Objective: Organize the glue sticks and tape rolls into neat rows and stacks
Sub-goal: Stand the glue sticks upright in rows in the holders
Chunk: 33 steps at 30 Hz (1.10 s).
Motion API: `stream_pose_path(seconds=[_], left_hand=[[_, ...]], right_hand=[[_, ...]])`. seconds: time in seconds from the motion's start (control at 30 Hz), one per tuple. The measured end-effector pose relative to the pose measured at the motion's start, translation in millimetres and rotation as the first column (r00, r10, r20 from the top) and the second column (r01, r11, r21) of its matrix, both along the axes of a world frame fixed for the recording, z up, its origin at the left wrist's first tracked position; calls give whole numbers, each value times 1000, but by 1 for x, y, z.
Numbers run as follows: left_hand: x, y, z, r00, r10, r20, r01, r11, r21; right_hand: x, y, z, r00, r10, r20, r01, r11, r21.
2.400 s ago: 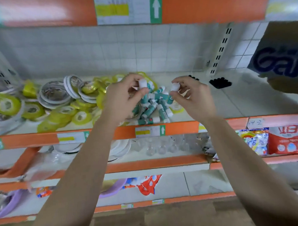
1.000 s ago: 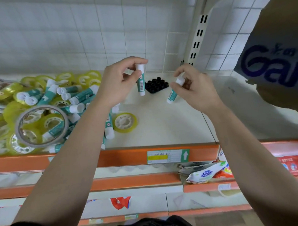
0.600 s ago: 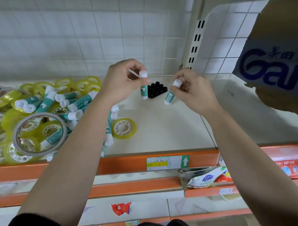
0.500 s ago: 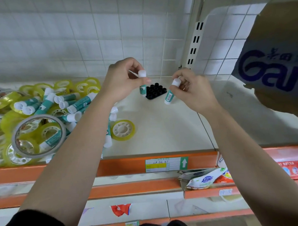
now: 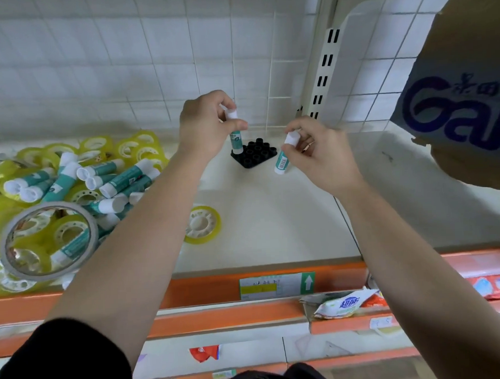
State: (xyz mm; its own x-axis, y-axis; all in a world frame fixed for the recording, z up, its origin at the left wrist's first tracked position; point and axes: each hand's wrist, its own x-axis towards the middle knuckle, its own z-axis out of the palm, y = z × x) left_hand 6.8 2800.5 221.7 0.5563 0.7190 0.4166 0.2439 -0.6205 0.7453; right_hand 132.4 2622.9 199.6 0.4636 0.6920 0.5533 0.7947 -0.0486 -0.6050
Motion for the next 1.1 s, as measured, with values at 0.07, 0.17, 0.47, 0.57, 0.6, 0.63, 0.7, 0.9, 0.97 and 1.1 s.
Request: stream_pose_path(seconds=[0.07,0.17,0.47,0.57,0.6,0.63,0.7,0.9,0.97,1.1], left_hand=[[6,1,-3,999,19,-30,-18,999,29],[10,5,-8,998,30,-57,-26,997,69],[9,13,-11,993,16,-113,-6,996,86],[7,19,-9,990,-29,-139,36,998,50],[7,20,-8,989,-45,-141,52,998,46],[7,20,-8,988,-52,-144,60,997,50],[8,20,-8,988,-55,-142,63,996,55],[11,19,-9,990,-54,-129,58,998,26],[12,19,-7,990,-56,-129,60,998,27],[13,19,-4,982,-82,-168,91,995,41]], right_hand=[[1,2,-2,1000,0,1,0,1000,-8],[1,2,-4,1000,3,2,-3,999,-33],[3,-1,-4,1000,-8,-14,7,999,-33],[3,-2,-4,1000,-12,-23,12,999,-36],[3,-2,-4,1000,-12,-23,12,999,-37],[3,-1,-4,1000,-11,-23,10,999,-38],[2,-1,-3,1000,-6,-26,5,999,-37],[1,-1,-3,1000,-1,-30,0,999,-39],[1,-2,-3,1000,2,-30,-4,999,-37],[2,-1,-4,999,4,-40,-6,999,-33]])
